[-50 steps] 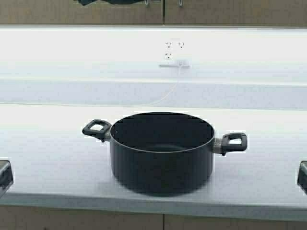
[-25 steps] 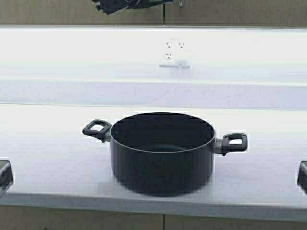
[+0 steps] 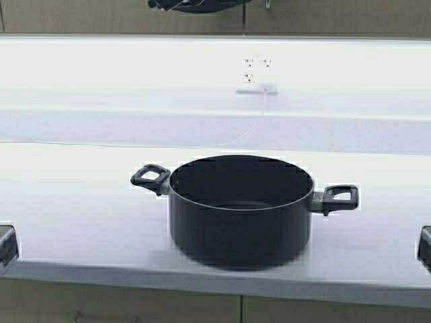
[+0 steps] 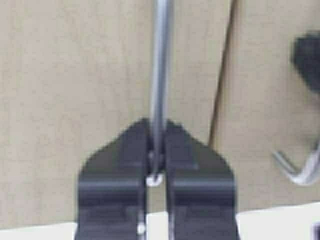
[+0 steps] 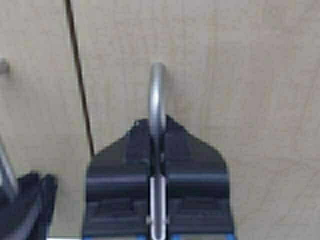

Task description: Open the cabinet, put the pot inside, then close it

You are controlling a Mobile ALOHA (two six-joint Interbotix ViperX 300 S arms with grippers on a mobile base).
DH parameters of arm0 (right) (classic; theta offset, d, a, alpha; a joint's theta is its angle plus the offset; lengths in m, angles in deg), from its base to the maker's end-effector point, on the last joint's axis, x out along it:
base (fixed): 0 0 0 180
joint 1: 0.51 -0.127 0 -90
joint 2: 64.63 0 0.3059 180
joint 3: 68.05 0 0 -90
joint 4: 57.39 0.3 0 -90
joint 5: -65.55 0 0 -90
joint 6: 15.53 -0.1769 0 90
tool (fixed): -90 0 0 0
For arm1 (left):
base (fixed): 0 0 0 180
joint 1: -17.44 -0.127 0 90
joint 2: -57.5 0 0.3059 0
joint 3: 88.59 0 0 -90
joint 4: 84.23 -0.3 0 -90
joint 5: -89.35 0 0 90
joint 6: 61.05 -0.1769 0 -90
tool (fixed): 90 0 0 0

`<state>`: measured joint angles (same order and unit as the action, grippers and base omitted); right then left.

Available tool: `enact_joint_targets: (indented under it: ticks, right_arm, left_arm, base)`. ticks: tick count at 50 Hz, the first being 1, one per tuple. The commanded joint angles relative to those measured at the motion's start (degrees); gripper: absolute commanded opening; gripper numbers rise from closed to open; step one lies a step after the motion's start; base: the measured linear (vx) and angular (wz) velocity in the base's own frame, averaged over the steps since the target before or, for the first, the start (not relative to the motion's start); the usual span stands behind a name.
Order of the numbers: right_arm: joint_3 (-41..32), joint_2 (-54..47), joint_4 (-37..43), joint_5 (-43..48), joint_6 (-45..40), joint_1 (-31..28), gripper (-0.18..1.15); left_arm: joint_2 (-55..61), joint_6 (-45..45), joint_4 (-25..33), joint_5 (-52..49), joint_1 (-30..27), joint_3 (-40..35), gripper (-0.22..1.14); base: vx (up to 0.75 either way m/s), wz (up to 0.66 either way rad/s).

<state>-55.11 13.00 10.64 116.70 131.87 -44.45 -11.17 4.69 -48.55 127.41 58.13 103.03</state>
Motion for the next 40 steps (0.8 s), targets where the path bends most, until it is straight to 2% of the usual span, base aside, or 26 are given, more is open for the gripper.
enact_joint_targets:
  ticks: [1,5,16,28,40]
  right_arm:
    - [5.3,8.1,0.2,-2.5,1.8,-0.1,0.05]
    - [7.9,12.5,0.1,-7.2,3.5,0.4,0.05]
    - [13.2,22.2,0.1,-26.9,4.7,4.0,0.05]
    - [19.8,30.6,0.2,-34.3,4.7,8.0,0.05]
    - [24.2,37.0,-0.5,-46.7,4.7,17.4,0.05]
  left_arm:
    - [-7.3,0.8,-0.8,-1.8,-0.4,5.1,0.04]
    - [-11.2,1.0,-1.6,-2.8,-0.3,8.7,0.04]
    - [-20.7,0.5,-1.7,-6.6,-0.4,16.2,0.04]
    - [-27.8,-2.5,-1.7,-10.5,-0.4,22.0,0.04]
    - [-35.9,-4.0,-1.4,-15.8,-4.2,27.2,0.04]
  base:
    - [-0.04,-0.01]
    - [-0.01,-0.01]
    - [0.0,-0.03]
    - [-0.02,-0.04]
    - [-0.05,-0.01]
